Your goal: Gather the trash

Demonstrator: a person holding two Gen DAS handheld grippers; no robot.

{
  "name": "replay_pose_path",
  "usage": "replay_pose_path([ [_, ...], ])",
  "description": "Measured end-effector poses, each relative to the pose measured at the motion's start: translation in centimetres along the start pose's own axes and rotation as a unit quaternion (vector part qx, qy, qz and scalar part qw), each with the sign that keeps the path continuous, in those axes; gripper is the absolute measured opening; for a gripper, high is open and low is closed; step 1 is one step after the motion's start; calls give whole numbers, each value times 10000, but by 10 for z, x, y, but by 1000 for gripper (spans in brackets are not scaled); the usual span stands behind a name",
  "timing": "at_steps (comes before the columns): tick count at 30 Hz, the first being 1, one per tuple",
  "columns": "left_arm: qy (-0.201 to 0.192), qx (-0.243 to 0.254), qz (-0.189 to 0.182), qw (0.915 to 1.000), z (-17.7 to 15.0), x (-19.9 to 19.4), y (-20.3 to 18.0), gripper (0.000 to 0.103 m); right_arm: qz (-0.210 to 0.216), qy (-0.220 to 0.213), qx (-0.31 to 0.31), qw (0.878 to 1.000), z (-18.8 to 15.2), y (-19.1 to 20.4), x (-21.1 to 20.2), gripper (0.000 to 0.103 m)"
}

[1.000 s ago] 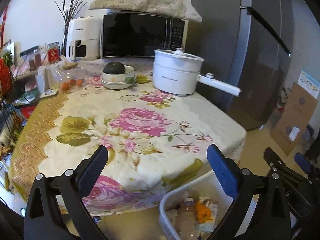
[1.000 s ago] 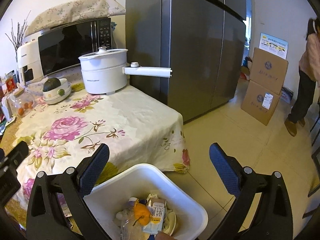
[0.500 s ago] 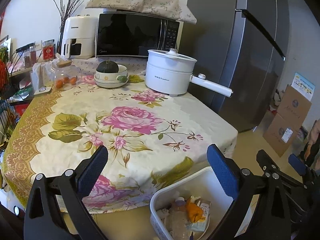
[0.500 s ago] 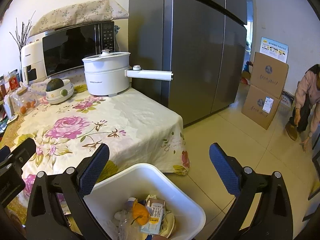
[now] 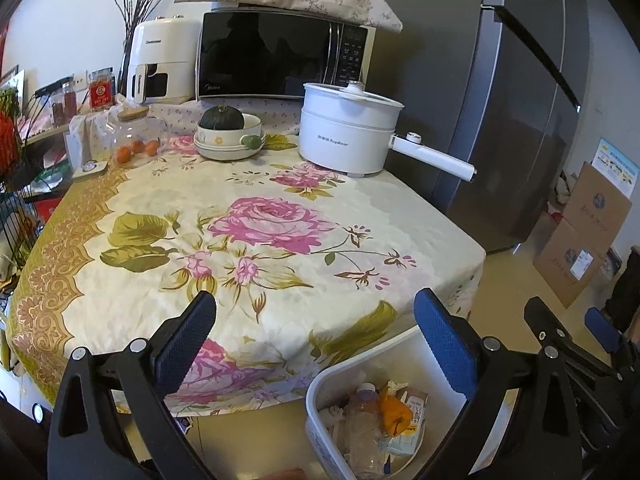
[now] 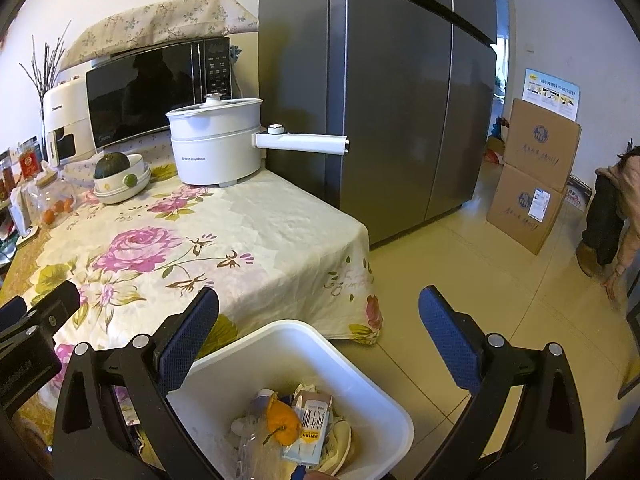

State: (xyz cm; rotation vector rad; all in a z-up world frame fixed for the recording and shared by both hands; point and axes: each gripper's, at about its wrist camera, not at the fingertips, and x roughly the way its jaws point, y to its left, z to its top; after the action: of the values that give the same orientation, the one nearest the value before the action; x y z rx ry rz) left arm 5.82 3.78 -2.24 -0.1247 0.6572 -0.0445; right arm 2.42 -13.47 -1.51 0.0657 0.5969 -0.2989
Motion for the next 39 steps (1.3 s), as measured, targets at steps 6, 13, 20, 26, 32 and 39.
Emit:
replay_pose_path([
  [6,-30,-26,229,9997,1,1,3,96,27,58,23,10000,-1,0,1,96],
  [13,94,-9,84,9999,-2,4,2,96,55,107,47,9999,-1,0,2,96],
  [20,1,187,122,9998,-3,4,-5,88,57,113,59,9999,-2,-1,3,96],
  [26,-66,263,-58,9996,-4,2,-9,82,48,111,62,9999,-2,-2,3,96],
  [32,-28,252,-224,9994,-5,3,-10,75,38,101,62,9999,-2,-2,3,96],
  [39,58,201,-187,9996,-6,5,-10,95,19,83,74,9999,-1,-4,2,96],
])
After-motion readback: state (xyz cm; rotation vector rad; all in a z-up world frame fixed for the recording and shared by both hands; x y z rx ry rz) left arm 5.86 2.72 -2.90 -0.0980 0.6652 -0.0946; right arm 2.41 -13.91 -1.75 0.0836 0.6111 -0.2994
